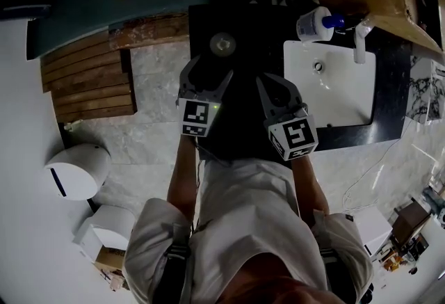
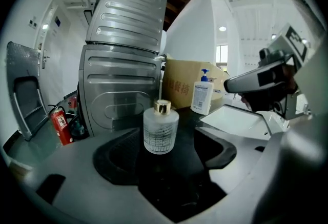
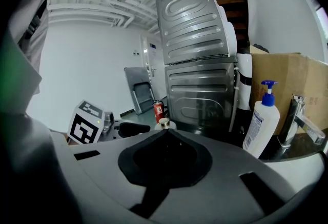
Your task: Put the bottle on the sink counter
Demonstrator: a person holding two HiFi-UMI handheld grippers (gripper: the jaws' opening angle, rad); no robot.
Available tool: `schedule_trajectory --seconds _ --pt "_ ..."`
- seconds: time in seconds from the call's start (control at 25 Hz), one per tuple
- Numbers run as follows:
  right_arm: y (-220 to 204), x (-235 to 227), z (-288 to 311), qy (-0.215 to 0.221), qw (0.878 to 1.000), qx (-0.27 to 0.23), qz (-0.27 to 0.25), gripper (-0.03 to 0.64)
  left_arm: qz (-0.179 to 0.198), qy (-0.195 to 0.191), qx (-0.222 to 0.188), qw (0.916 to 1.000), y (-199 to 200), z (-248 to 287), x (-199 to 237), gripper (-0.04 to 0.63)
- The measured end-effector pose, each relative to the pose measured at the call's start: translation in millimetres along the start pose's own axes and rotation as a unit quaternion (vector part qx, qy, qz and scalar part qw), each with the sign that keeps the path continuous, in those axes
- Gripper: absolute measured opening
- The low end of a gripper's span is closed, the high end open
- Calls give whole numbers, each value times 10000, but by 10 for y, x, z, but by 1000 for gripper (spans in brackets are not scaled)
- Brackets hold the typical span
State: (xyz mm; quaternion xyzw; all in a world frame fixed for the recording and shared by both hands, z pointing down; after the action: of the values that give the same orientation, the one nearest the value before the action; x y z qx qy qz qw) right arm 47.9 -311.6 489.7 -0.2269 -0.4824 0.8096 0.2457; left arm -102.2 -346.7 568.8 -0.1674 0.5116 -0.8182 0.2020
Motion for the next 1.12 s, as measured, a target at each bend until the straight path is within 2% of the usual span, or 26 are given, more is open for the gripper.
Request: schedule_trajectory --seconds 0.12,0.24,0.32,0.48,0.56,0.68,0.92,1.12 --pt "68 67 -43 84 9999 -83 -104 -3 107 10 -143 9998 105 -230 -46 326" --pt "152 138 -108 229 9993 -181 -216 -3 309 154 -371 9987 268 -450 -113 209" --pt "219 184 -172 337 9986 -269 -296 -3 397 204 -580 9973 419 -588 -173 191" --pt "397 275 -343 493 9963 -545 -454 -3 393 455 -1035 9928 740 -875 -279 76" --pt "485 307 -453 529 9948 -726 -477 -3 411 583 -1197 9903 862 -1004 -348 40" --pt "590 340 -617 539 9926 -989 -461 -3 392 674 -1388 9873 1004 -1170 -463 14" --pt "647 422 -905 637 9891 -1198 -566 -3 113 518 -1519 9870 1143 -1439 -669 3" --pt "576 386 -1050 644 9895 -1171 -547 -3 275 536 -1573 9857 1202 -1517 -814 3"
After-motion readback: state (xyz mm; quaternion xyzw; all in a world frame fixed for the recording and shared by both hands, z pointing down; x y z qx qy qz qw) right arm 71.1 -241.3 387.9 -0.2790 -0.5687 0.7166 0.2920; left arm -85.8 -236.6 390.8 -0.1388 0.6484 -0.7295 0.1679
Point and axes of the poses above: the fingertips, and each gripper's own axes: z forward along the fingers, x to its left, y out of its top, the point moved 6 cm from there along -z, backward along the fingers, and after that the axes turned 6 degrees about y, right-handed, at the moved point
